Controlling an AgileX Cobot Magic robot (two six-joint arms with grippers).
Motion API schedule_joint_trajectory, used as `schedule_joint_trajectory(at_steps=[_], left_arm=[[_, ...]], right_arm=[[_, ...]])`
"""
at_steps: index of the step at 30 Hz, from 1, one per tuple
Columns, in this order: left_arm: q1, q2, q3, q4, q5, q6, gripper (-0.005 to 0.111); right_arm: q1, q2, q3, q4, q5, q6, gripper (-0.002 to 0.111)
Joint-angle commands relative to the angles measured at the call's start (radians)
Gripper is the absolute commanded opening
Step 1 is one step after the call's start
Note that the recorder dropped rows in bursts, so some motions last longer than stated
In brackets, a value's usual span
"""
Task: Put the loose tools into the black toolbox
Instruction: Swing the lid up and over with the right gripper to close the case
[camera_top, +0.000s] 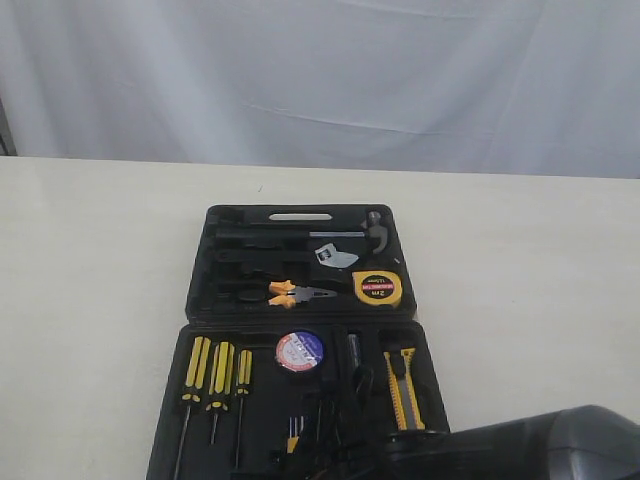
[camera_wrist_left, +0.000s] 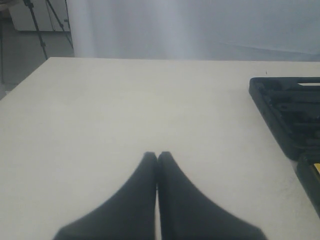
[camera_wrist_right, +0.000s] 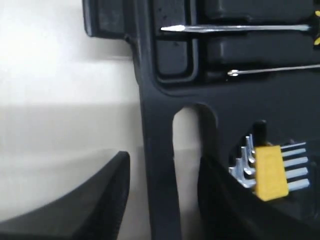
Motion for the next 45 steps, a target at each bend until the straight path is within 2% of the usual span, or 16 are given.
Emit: schedule_joint_trajectory(at_steps=[1,10,13,18,25,31,35,40,45], left_arm=[[-0.005,-0.001,0.003,0.0,-0.005,-0.006,0.0],[-0.005,-0.001,0.003,0.0,-0.005,-0.006,0.0],[-0.005,-0.001,0.003,0.0,-0.005,-0.006,0.0],[-0.005,-0.001,0.003,0.0,-0.005,-0.006,0.0],[-0.005,-0.001,0.003,0.0,-0.005,-0.006,0.0],[-0.005,-0.001,0.003,0.0,-0.005,-0.006,0.0],[-0.005,-0.001,0.003,0.0,-0.005,-0.006,0.0],[-0.005,-0.001,0.003,0.0,-0.005,-0.006,0.0],[-0.005,-0.001,0.003,0.0,-0.005,-0.006,0.0]], right_arm=[[0.001,0.029,0.0,-0.004,-0.007,0.051,0.042],[0.001,0.046,0.0,-0.004,-0.007,0.065,0.04],[0.001,0.046,0.0,-0.004,-0.005,0.065,0.027],[0.001,0.046,0.0,-0.036,0.023,0.065,-0.001],[0.003,-0.012,0.0,-0.039,0.108,0.065,0.0],[0.055,-0.158,-0.001,-0.02,0.232,0.036,0.0],[0.089,-0.254,-0.033,0.121,0.284,-0.084,0.0],[0.102,-0.301,-0.14,0.356,0.489,-0.247,0.0],[0.101,-0.325,-0.276,0.364,0.645,-0.273,0.0]])
